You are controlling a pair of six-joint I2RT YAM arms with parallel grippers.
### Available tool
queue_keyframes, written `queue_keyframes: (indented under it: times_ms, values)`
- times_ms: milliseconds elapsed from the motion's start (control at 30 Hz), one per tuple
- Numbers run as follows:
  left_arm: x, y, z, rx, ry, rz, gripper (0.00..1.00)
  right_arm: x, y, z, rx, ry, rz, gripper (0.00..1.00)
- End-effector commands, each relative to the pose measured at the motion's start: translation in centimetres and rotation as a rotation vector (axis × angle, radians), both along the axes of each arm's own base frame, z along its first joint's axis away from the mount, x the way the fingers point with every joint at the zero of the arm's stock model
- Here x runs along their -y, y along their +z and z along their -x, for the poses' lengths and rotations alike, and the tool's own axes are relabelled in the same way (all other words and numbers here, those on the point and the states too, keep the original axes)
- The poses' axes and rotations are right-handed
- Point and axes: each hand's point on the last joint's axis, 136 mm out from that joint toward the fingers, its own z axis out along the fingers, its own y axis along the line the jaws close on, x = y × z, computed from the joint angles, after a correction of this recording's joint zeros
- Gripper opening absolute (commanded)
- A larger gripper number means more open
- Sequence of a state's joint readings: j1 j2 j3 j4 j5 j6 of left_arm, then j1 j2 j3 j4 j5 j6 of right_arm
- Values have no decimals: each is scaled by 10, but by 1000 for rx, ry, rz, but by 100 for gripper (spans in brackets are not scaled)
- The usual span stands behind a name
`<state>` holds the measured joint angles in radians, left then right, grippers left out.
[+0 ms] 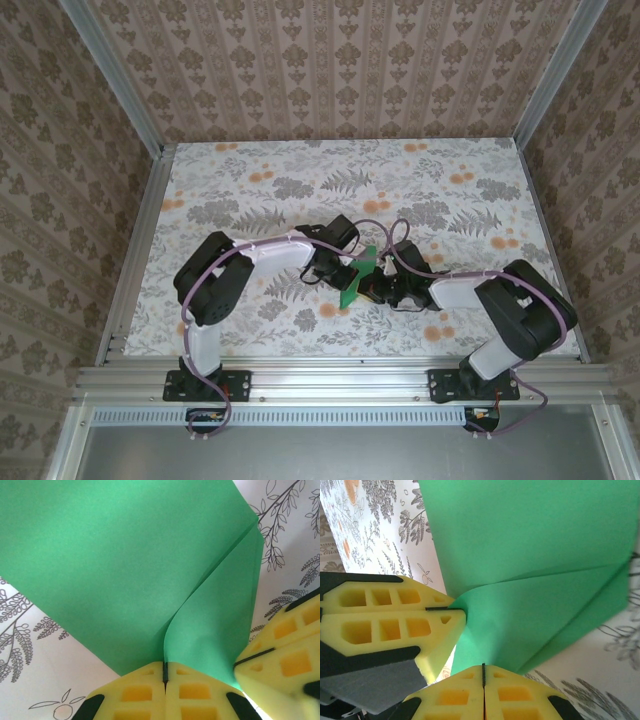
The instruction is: Fold a paper plane with a square sheet of paper (pick it up from the middle)
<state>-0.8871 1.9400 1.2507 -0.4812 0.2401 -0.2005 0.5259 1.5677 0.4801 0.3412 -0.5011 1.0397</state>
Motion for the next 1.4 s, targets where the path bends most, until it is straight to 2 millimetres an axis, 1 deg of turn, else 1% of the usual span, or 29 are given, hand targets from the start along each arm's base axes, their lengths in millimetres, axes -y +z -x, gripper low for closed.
queue_keyframes:
  times_ms: [0, 67, 133, 200, 267, 367, 433, 533, 600, 667, 933, 1067, 1267, 1367]
  values:
    - [-1, -8, -1, -22, -13, -8, 0, -6, -9, -3, -9, -28, -8, 8]
    - [-2, -10, -1, -24, -10, -11, 0, -6, -15, -3, -21, -33, 0, 8]
    - [-3, -11, -1, -28, -4, -10, 0, 1, -27, 1, -40, -45, 39, 7]
    - [-4, -12, -2, -30, 1, -11, 0, 4, -32, 4, -45, -55, 49, 7]
    - [-5, -13, -2, -31, 3, -11, 0, 2, -28, 4, -36, -50, 27, 7]
    - [-6, -12, -3, -35, 13, -5, 0, 1, -15, 4, -9, -54, -2, 8]
    - [-6, -13, -4, -44, 22, 3, 0, 4, -5, 5, 14, -63, -9, 9]
    - [-7, -13, -5, -59, 34, 17, 0, 9, 4, 7, 42, -70, 3, 9]
    - [-6, -15, -4, -73, 39, 24, 0, 11, 6, 8, 50, -67, 22, 9]
    - [-5, -16, -5, -87, 53, 29, 0, 9, 7, 8, 56, -53, 31, 9]
    - [-4, -22, -4, -134, 109, 31, 0, -11, 9, 2, 78, -22, 25, 9]
    - [-5, -25, -3, -138, 113, 24, 0, -18, 6, 1, 74, -14, 10, 8]
    - [-8, -27, -4, -135, 116, 11, 0, -12, -15, 4, 34, -20, 51, 8]
    - [-10, -29, -6, -132, 121, 0, 0, -10, -17, 6, 26, -21, 64, 8]
